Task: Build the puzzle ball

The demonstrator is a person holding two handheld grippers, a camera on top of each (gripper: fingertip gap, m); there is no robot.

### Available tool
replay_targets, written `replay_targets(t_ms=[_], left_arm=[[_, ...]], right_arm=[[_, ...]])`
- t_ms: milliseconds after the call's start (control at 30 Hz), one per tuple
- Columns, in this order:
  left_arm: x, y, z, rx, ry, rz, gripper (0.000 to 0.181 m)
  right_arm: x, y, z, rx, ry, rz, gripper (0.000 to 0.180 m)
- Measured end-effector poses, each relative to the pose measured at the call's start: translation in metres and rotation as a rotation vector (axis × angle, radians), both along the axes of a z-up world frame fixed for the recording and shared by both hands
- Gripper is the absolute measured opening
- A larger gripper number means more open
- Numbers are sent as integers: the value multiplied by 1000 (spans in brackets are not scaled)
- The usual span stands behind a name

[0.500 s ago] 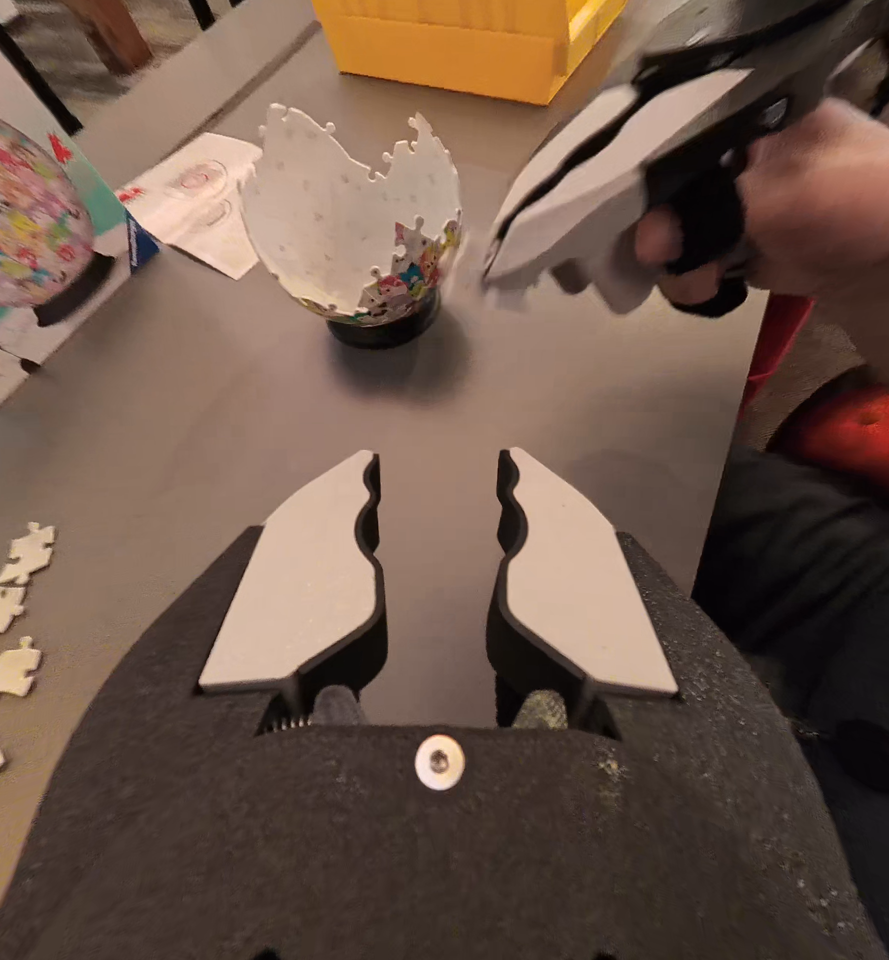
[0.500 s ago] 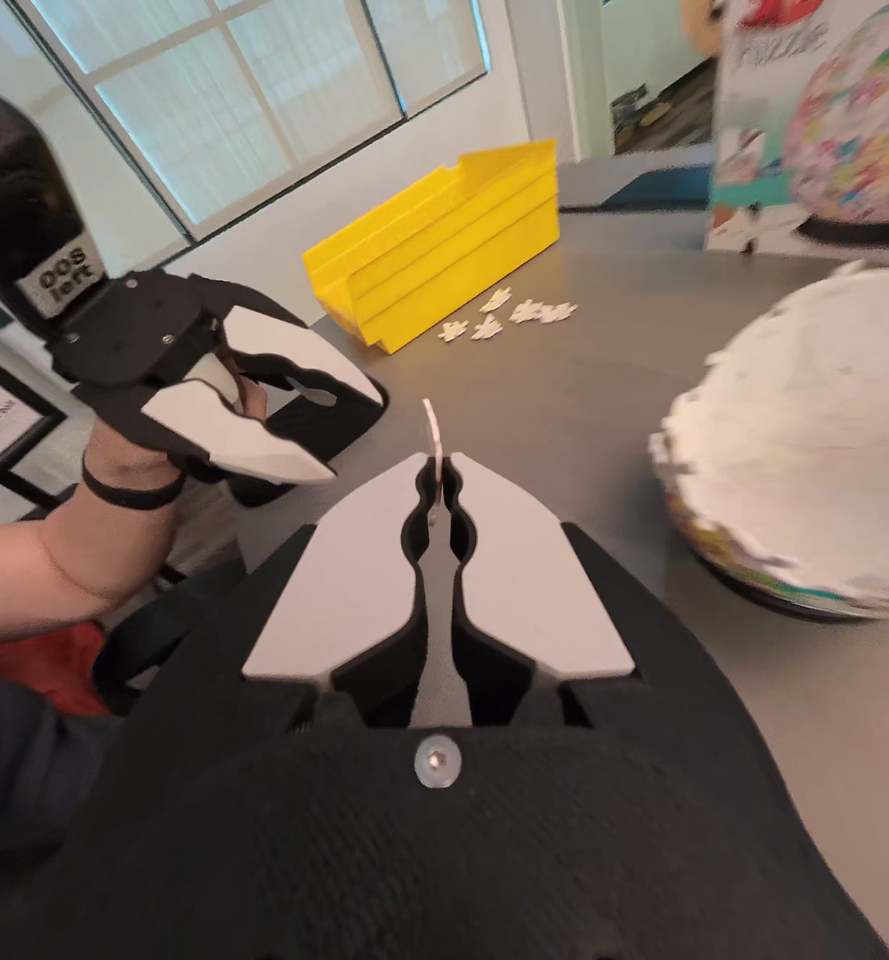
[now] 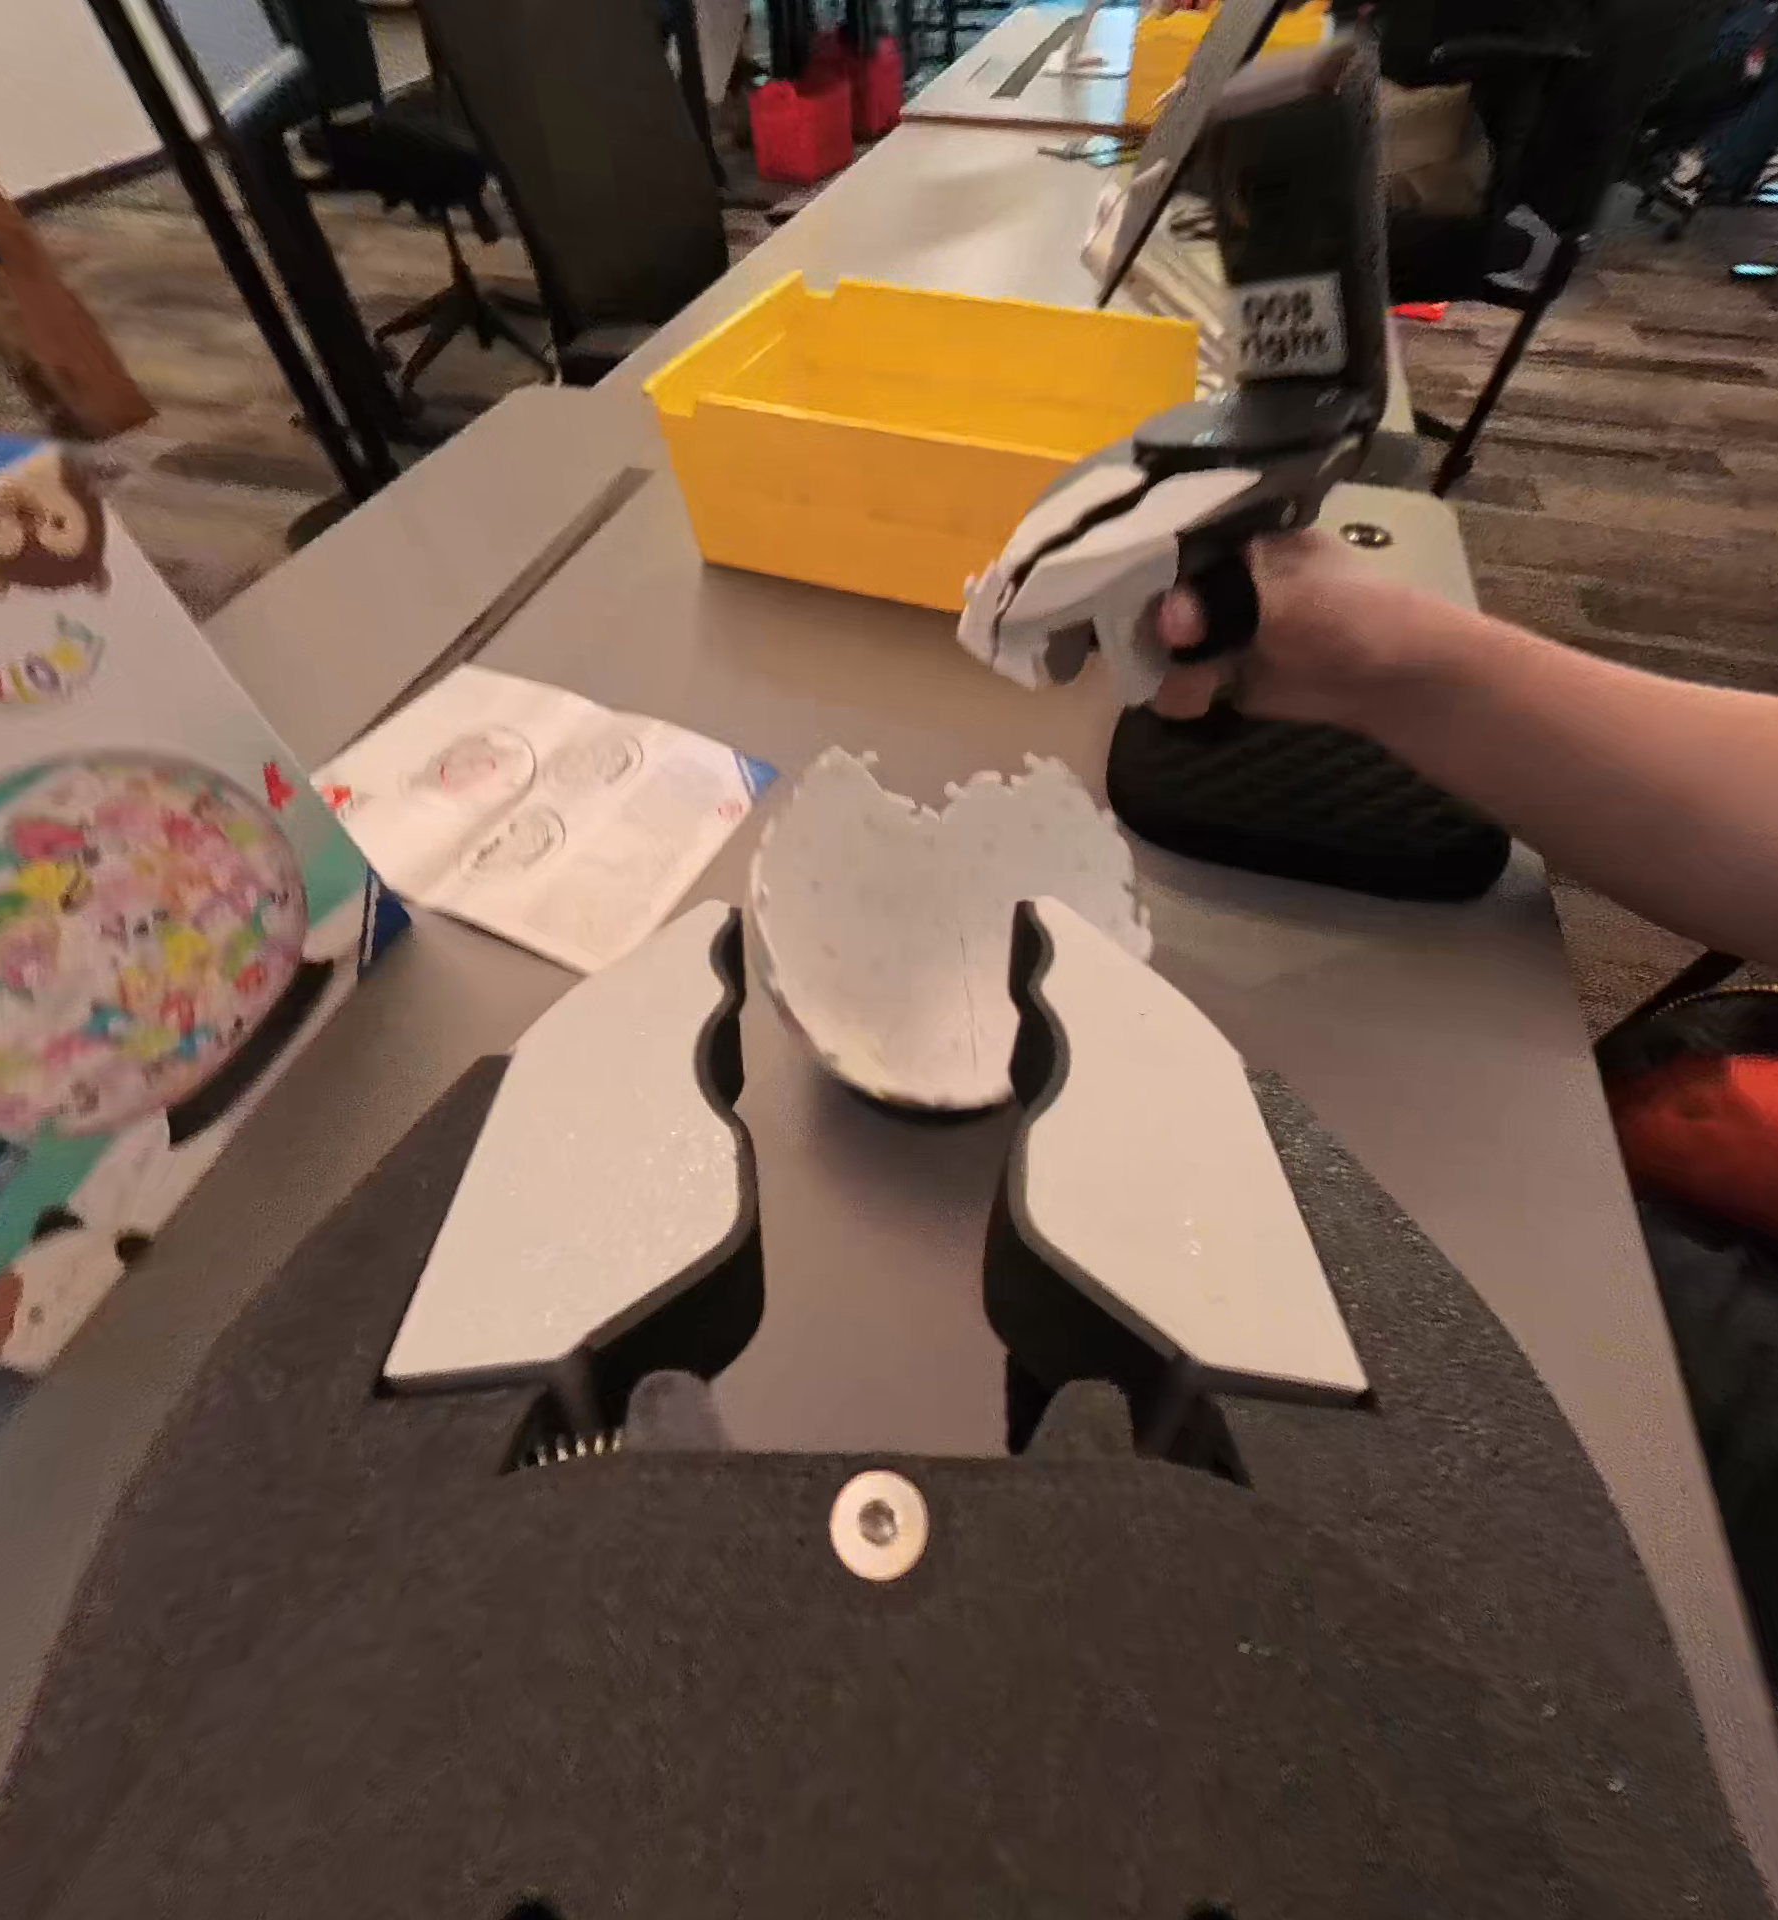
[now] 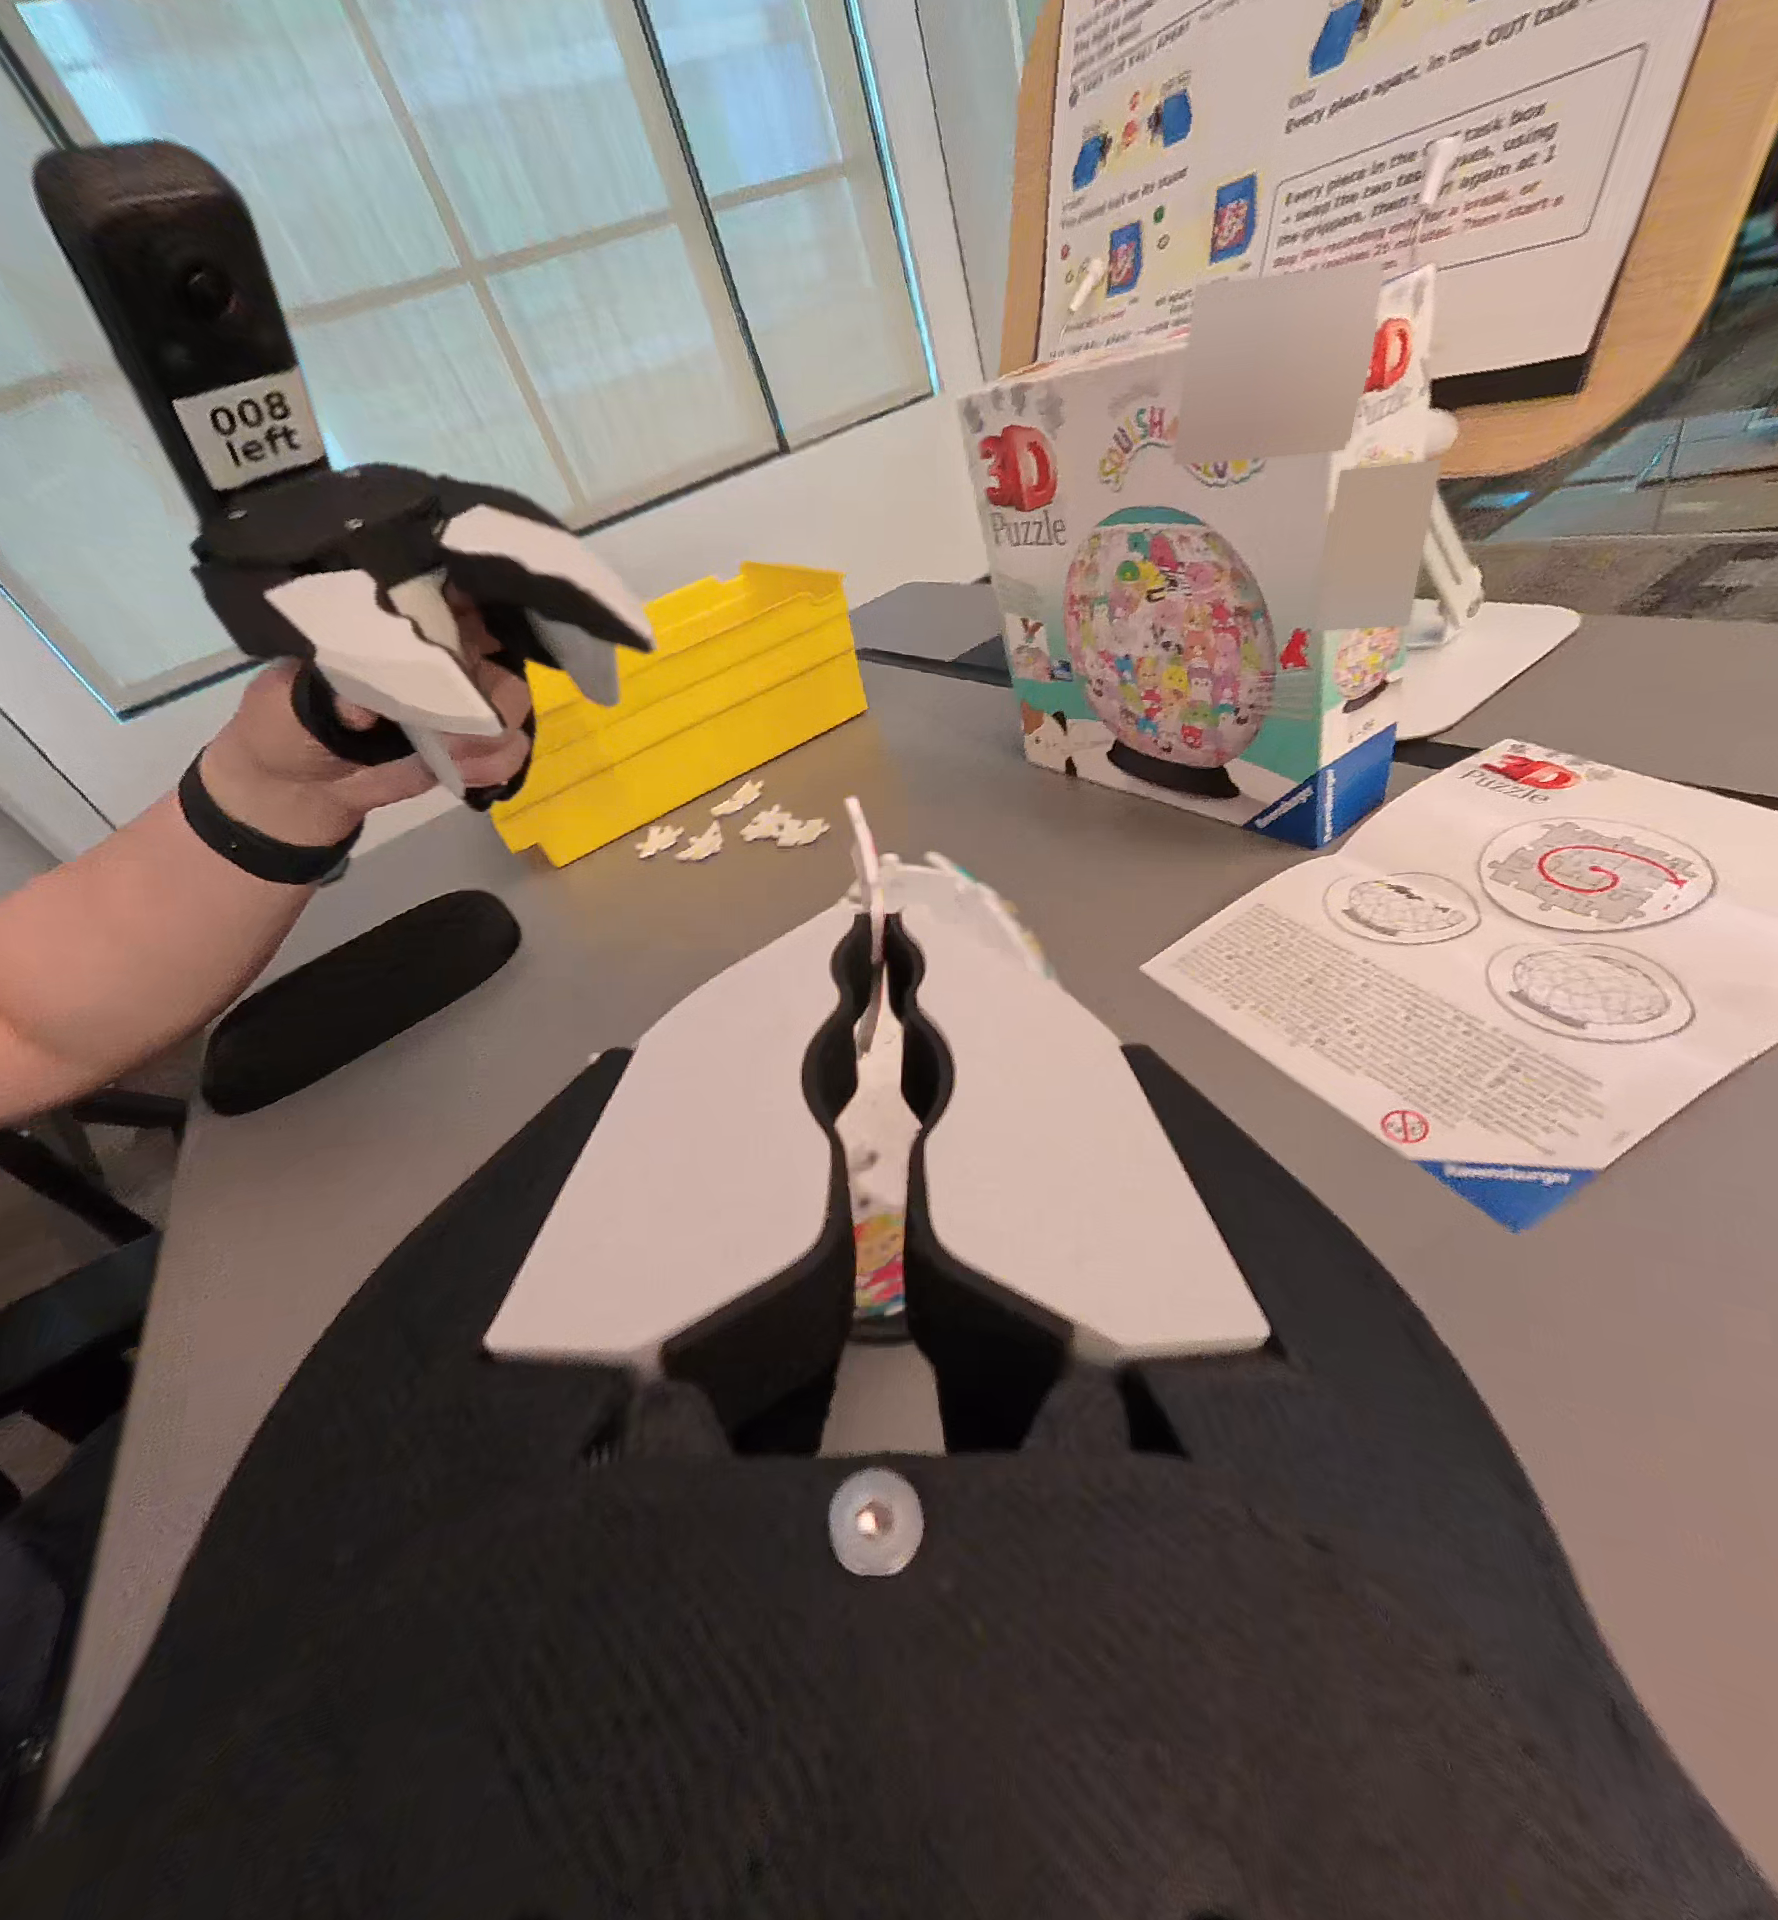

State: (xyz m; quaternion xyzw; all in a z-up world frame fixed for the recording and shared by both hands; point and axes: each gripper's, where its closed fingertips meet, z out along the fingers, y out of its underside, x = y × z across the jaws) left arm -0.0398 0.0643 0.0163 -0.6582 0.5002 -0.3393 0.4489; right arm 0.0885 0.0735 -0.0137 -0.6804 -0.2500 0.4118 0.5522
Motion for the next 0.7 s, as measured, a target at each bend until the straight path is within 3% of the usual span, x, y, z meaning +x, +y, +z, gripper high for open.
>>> replay_targets(t_ms=[100,300,467,700], left_arm=[[27,25,4,17,-8,-81,53],[82,47,-4,-15,49,-290,41],[111,48,-26,-12,206,-449,38],[130,40,-41,92,329,-546,33]], right_arm=[[-2,15,-6,25,25,3,3],[-3,25,-20,113,-21,-41,3],[-3,26,-32,149,-75,-72,3],[-6,29,-35,182,-86,-82,3]])
